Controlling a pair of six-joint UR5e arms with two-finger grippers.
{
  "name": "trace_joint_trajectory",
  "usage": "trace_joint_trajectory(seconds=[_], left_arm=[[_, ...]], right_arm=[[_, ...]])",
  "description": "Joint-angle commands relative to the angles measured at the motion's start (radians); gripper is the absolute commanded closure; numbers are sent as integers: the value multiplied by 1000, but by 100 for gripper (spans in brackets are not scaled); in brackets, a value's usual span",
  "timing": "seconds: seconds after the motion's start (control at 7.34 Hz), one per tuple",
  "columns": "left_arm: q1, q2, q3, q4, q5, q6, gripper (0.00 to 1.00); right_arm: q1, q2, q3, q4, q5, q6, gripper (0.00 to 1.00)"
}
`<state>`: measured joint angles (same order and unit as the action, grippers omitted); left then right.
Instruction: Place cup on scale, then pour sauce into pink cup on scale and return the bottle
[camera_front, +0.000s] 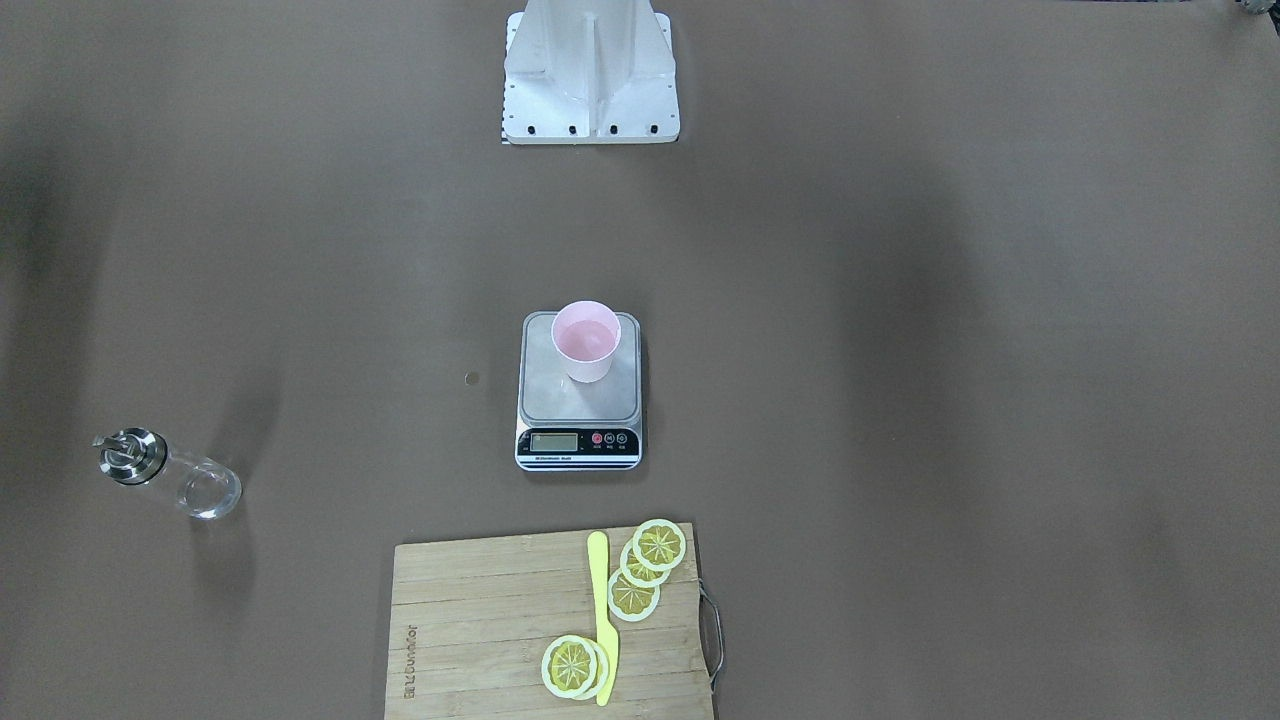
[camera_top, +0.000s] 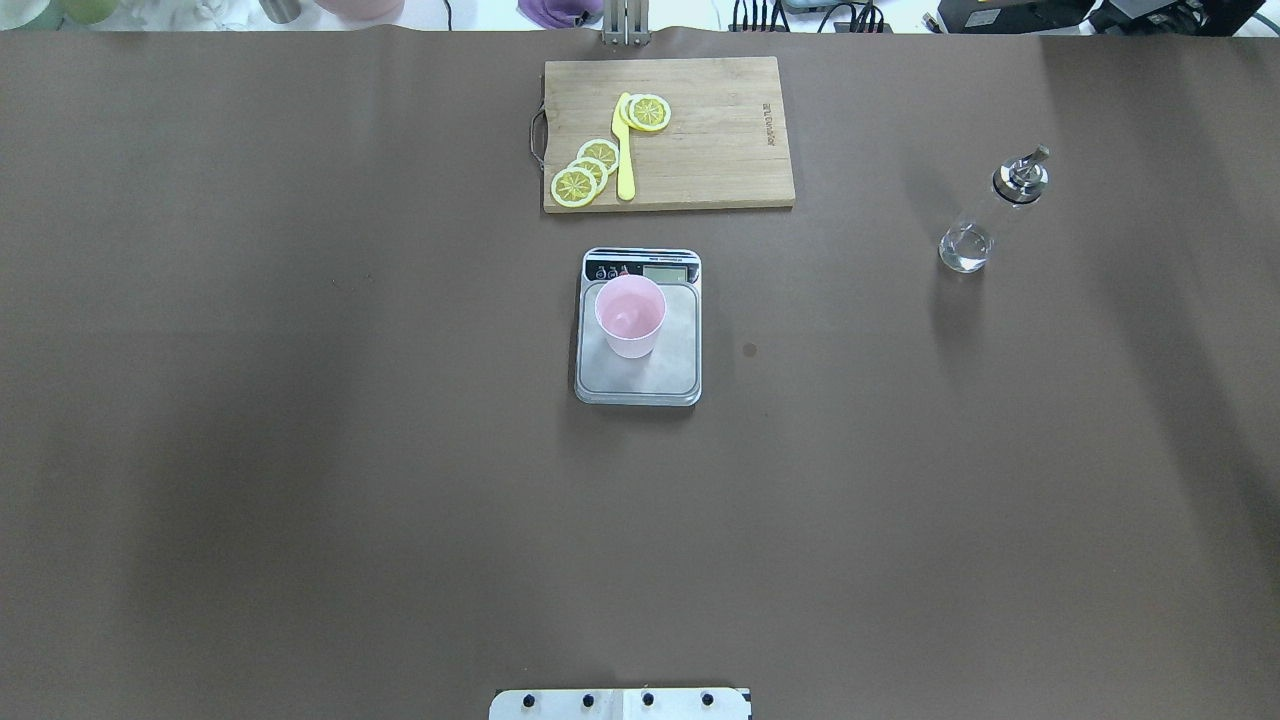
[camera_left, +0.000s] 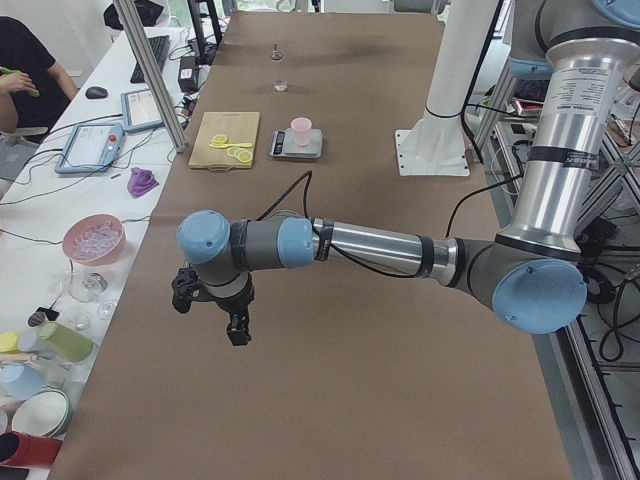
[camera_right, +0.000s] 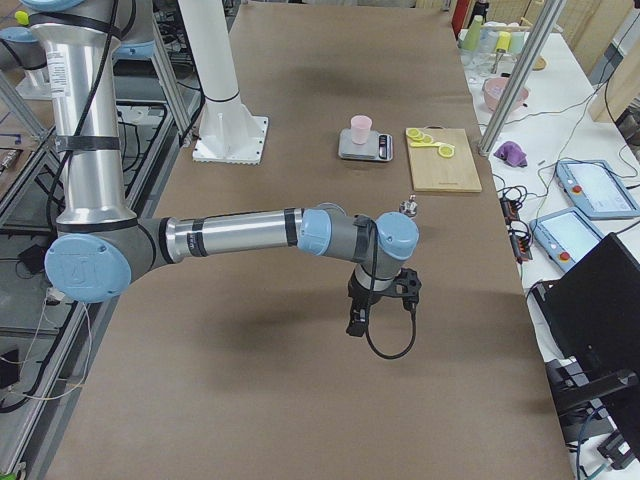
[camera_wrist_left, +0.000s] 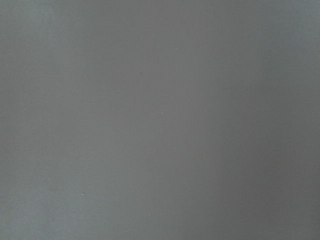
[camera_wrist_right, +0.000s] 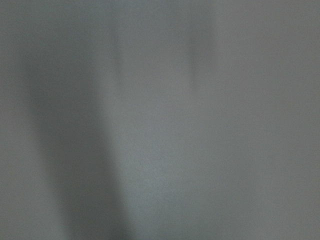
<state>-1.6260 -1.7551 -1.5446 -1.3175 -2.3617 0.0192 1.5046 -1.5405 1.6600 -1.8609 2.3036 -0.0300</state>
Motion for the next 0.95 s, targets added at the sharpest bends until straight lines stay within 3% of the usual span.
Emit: trace_joint_trajectory(seconds=[0.0,0.14,0.27,0.54,0.82], left_arm=[[0,-4,-12,3,-1,2,1],[0,3,-46,4,-1,-2,1],[0,28,-60,0,1,7,1],[0,119,-46,-136,1,4,1],[0,121,-43,-135,1,5,1]], right_arm=[[0,-9,-49,77,75,-31,0],[0,-21,-65,145,73,-89,0],[5,-18,-63,158,77,-85,0],[8,5,-62,158,80,-71,0],[26,17,-62,160,82,-68,0]])
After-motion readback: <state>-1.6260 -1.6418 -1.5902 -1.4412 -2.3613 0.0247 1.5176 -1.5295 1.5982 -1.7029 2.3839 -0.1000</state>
